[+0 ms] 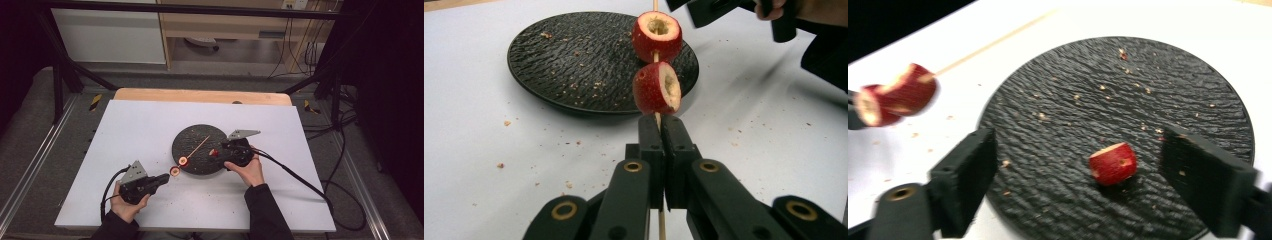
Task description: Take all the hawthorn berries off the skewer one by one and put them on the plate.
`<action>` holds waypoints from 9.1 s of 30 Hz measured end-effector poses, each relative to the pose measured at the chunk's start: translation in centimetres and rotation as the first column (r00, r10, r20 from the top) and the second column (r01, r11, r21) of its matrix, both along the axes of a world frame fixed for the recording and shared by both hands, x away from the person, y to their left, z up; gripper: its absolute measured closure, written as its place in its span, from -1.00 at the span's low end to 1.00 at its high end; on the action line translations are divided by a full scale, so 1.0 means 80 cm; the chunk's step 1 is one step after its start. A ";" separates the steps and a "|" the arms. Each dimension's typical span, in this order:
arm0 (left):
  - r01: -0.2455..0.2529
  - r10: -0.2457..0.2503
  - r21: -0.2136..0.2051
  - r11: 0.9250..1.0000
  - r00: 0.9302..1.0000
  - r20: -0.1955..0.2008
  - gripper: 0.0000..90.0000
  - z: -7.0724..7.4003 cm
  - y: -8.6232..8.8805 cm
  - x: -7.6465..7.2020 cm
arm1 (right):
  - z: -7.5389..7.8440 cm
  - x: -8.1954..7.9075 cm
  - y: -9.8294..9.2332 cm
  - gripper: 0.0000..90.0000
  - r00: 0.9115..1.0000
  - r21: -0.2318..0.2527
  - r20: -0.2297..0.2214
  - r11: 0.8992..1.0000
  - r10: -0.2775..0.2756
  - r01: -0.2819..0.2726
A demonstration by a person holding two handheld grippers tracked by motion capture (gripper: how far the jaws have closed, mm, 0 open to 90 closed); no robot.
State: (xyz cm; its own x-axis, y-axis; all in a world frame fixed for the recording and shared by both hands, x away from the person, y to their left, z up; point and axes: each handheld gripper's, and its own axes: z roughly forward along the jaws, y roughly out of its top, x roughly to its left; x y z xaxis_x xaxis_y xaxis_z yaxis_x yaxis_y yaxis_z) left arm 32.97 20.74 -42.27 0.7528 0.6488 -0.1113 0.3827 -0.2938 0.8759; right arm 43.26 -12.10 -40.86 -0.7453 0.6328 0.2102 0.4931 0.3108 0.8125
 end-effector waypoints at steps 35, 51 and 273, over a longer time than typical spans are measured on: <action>0.139 -0.139 0.045 0.989 0.990 0.011 0.96 -0.010 -0.072 -0.020 | -0.017 -0.079 -0.008 -0.18 0.984 0.195 -0.071 0.969 0.165 -0.149; 0.167 -0.168 0.033 0.985 0.986 0.022 0.96 -0.010 -0.076 -0.025 | -0.021 -0.078 -0.006 0.33 0.974 0.221 -0.104 0.959 0.204 -0.177; 0.107 -0.107 0.007 0.994 0.992 0.068 0.96 0.000 -0.006 -0.022 | 0.062 -0.012 -0.096 0.58 0.997 0.202 -0.063 0.979 0.041 -0.028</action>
